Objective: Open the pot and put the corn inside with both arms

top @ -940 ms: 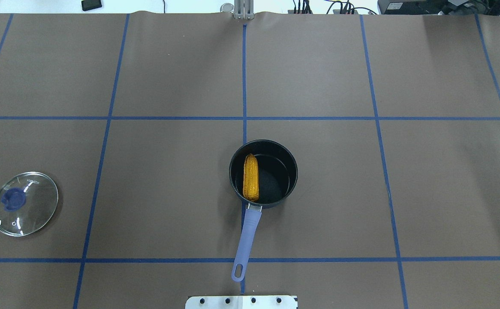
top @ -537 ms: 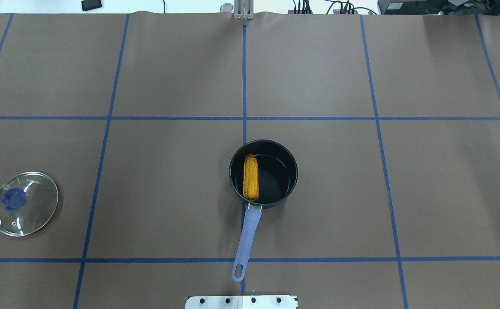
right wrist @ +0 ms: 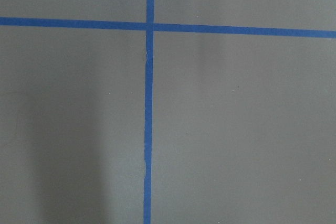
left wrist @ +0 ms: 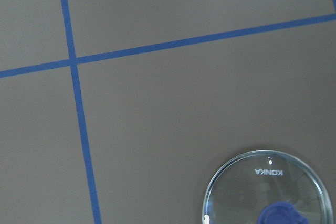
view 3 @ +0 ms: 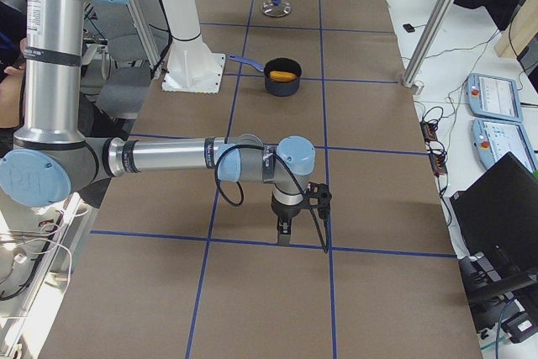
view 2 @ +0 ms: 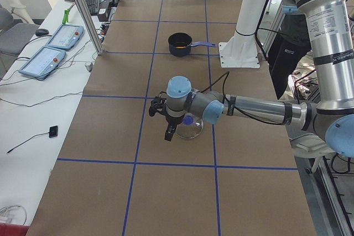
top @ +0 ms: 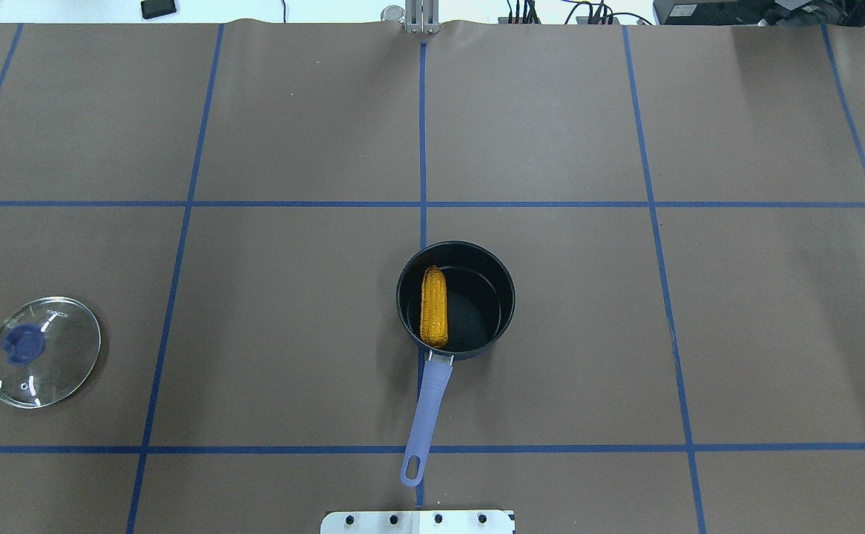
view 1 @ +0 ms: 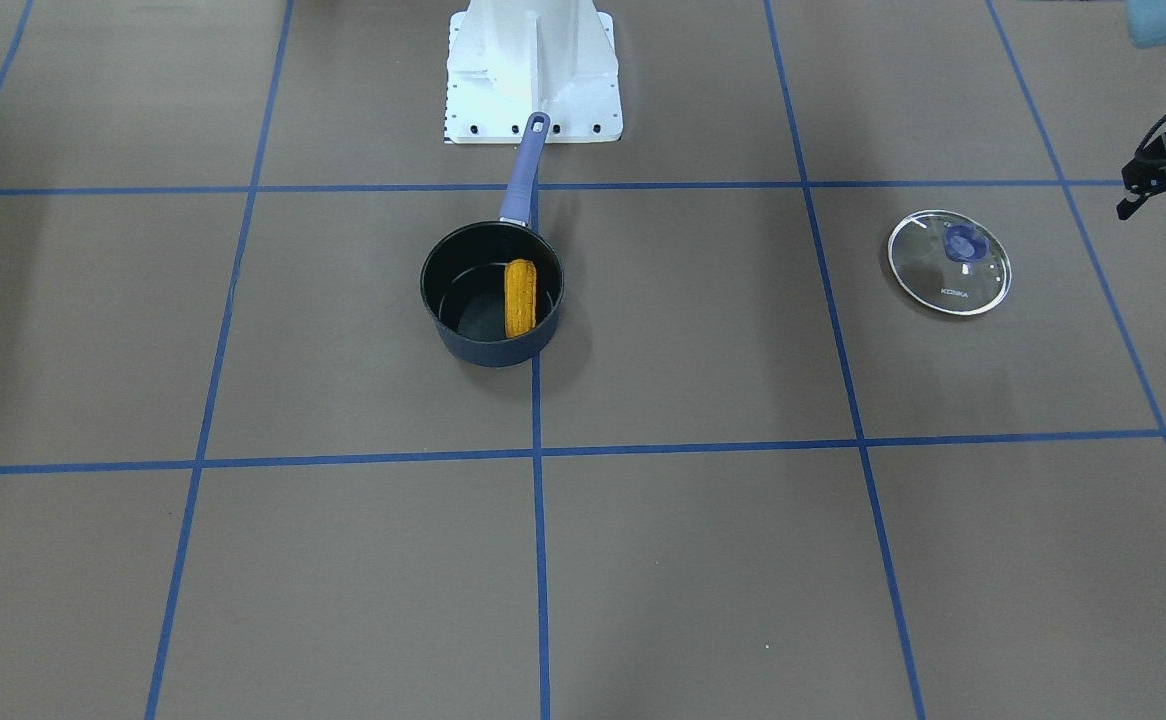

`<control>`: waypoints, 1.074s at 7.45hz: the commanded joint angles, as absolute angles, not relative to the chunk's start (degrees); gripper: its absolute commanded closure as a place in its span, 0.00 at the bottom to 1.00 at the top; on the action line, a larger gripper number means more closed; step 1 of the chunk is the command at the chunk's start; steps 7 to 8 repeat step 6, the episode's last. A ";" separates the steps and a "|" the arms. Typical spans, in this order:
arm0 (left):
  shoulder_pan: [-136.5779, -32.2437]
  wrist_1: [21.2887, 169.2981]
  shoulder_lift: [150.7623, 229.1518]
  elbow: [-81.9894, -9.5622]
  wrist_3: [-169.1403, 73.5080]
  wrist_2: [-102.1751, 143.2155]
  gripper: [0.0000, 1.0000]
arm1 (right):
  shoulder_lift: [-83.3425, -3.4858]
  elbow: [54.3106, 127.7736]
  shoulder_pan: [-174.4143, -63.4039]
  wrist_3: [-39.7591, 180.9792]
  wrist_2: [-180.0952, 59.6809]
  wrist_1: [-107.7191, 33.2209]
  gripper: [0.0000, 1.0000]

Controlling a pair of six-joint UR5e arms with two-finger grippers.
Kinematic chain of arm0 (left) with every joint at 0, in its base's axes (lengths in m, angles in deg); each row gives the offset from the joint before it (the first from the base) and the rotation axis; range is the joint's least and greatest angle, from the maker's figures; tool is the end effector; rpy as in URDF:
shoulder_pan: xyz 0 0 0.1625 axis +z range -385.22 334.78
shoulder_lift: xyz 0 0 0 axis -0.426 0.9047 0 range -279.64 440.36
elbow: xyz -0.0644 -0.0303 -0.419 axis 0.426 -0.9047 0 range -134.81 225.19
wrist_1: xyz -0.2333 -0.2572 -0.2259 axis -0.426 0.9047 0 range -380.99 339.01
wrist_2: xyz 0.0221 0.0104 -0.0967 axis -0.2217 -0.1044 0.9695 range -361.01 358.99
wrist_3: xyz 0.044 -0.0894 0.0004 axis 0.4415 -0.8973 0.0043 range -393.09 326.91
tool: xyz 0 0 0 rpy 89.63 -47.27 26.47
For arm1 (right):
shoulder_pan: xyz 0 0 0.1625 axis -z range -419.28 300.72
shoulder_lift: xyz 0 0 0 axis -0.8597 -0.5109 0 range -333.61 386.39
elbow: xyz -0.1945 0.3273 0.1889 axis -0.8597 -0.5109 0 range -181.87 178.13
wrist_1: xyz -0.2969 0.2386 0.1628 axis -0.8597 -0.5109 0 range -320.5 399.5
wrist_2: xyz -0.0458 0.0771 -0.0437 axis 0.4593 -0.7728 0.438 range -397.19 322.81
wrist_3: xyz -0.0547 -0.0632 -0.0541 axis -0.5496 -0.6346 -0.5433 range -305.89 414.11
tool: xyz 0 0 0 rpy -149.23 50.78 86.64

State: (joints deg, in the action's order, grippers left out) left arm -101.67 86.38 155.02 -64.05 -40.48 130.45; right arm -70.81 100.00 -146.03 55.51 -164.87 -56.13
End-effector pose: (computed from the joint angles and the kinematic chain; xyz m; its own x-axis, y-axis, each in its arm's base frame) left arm 0.0280 -0.4036 0.5790 0.6947 0.2890 -0.6586 -0.1300 0.9511 0.2803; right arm 0.0476 -0.4394 0.6327 0.7919 -0.0101 0.6106 0.0371 0.9988 -0.0317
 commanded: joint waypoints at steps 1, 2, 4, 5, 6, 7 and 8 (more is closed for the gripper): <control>-107.29 82.48 154.98 -63.00 -34.43 134.24 0.02 | -70.81 100.00 -146.03 55.52 -164.89 -56.13 0.00; -109.48 79.16 155.24 -62.91 -29.10 134.25 0.02 | -70.73 100.00 -146.03 55.52 -164.89 -56.13 0.00; -115.01 72.72 154.38 -66.49 -26.23 134.78 0.02 | -70.73 100.00 -146.03 55.52 -164.89 -55.87 0.00; -115.74 72.88 153.76 -67.12 -26.32 134.34 0.02 | -70.73 100.00 -146.03 55.52 -164.89 -55.86 0.00; -115.57 73.06 154.01 -65.91 -26.41 134.34 0.02 | -70.73 100.00 -145.94 55.52 -165.06 -55.86 0.00; -115.57 73.06 154.01 -65.91 -26.41 134.34 0.02 | -70.73 100.00 -145.94 55.52 -165.06 -55.86 0.00; -115.57 73.06 154.01 -65.91 -26.41 134.34 0.02 | -70.73 100.00 -145.94 55.52 -165.06 -55.86 0.00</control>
